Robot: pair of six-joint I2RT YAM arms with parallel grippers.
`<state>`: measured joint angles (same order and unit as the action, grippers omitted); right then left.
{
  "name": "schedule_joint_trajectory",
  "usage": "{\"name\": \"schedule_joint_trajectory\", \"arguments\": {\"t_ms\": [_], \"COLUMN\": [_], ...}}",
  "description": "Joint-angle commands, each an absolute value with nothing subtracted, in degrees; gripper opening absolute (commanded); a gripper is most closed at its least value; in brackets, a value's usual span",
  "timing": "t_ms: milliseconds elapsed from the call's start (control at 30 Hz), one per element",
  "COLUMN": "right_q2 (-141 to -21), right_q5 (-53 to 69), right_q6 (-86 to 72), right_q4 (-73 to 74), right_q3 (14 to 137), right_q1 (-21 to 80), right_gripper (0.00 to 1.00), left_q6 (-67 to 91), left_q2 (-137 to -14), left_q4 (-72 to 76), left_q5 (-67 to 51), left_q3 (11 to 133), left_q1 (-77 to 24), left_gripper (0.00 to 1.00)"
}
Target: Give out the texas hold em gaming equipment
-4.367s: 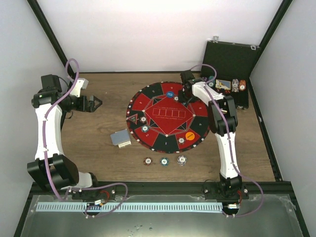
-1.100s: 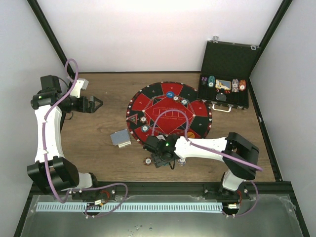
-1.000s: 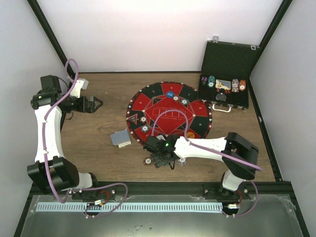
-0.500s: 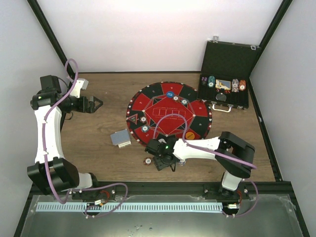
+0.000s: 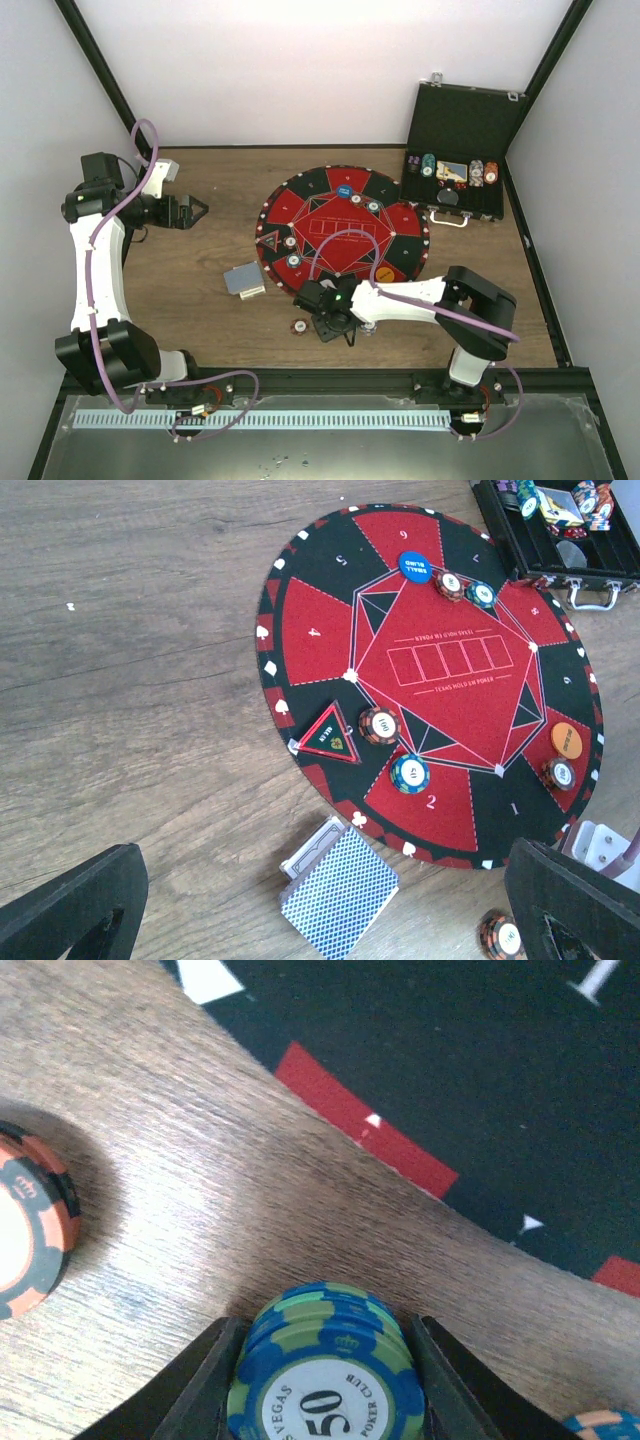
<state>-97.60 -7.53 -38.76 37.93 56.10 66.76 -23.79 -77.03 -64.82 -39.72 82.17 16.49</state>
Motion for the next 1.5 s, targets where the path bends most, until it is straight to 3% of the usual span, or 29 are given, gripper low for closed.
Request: {"name": "schedule_joint_trajectory", "arguments": {"t_ms": [0, 67, 133, 433, 867, 1167, 1467], "right_q2": [-98.27, -98.14, -98.05, -96.36, -97.01, -95.38, -88.69], "right_q5": [-7.62, -7.73, -7.73, -8.78, -8.39, -10.07, -12.83], "right_q6": [-38.89, -38.78, -38.51, -38.23, -38.32, -38.50, -36.61], "right_q4": [37.81, 38.32, 39.02, 41.47, 40.20, 42.65, 49.37], "right_q3": [55.98, 56.32, 57.02, 59.76, 58.07, 60.14, 64.67], "right_q1": [66.53, 66.49, 66.53, 66.53, 66.53, 66.53, 63.38], "right_gripper": [0.37, 0.40, 0.51, 0.54, 0.49, 0.35, 0.34], "left_q6": [-23.62, -23.64, -23.64, -23.78, -23.90, -24.03, -24.23], "left_q2": [-76.01, -76.06, -76.07, -76.01, -75.94, -75.85, -75.74], "left_q4": [-64.77, -64.75, -64.73, -64.97, -64.89, -64.99, -65.38], "left_q5": [-40.76, -40.94, -40.85, -41.36, -41.16, -41.13, -41.14], "left_q3": [82.55, 82.38, 82.35, 82.27, 82.09, 81.91, 82.24], "left_q1": [16.70, 16.74, 16.72, 16.71, 16.70, 16.70, 16.70], "left_gripper": [1.00, 1.00, 1.00, 1.00, 1.00, 1.00, 1.00]}}
